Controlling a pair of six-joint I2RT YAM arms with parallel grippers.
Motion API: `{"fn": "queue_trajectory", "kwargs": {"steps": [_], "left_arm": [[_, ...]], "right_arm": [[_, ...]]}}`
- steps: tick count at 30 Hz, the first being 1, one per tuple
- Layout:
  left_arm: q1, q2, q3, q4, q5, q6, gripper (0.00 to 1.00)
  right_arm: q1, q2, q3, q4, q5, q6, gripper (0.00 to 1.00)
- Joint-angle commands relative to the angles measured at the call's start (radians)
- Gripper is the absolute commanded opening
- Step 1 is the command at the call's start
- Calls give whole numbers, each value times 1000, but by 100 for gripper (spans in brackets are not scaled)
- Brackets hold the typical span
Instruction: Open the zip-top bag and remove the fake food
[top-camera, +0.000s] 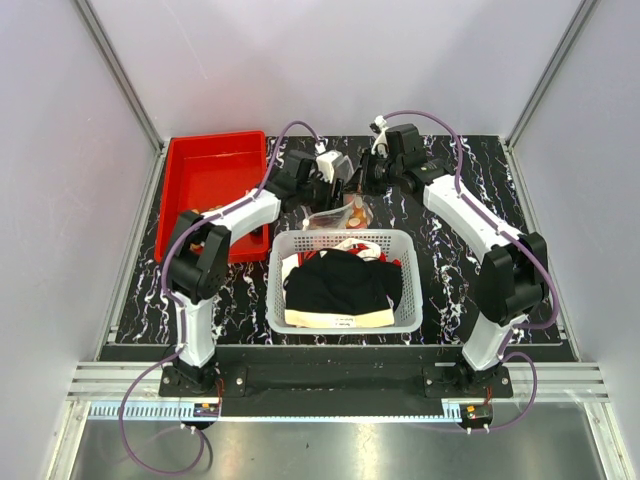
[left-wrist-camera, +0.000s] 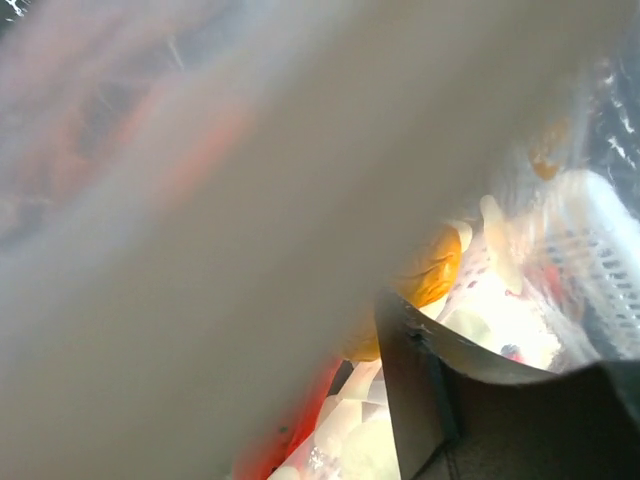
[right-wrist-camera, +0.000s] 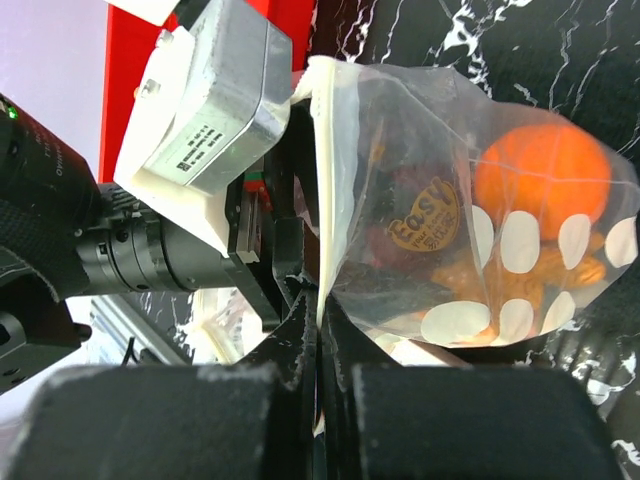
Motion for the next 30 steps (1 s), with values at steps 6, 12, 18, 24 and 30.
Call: {"fn": "queue_trajectory", "kwargs": {"steps": [6,12,18,24,30], "left_arm": [[-23,-128,-84,55,114,103,71],[-25,-128,-87,58,120,112,79],[-19,-96,-34,35,-45,33,75],[33,-116,-37,98,-173,-111,73],[87,-93,-1,83,-121,-136,77]], "right_arm": [[-23,-49,5,75,6,8,0],[-23,-37,11,82,-10,16,0],[-24,-5,69,86,-25,15,0],[-24,116,224,89,-53,8,0],[-24,266,383,95,-88,41,0]]}}
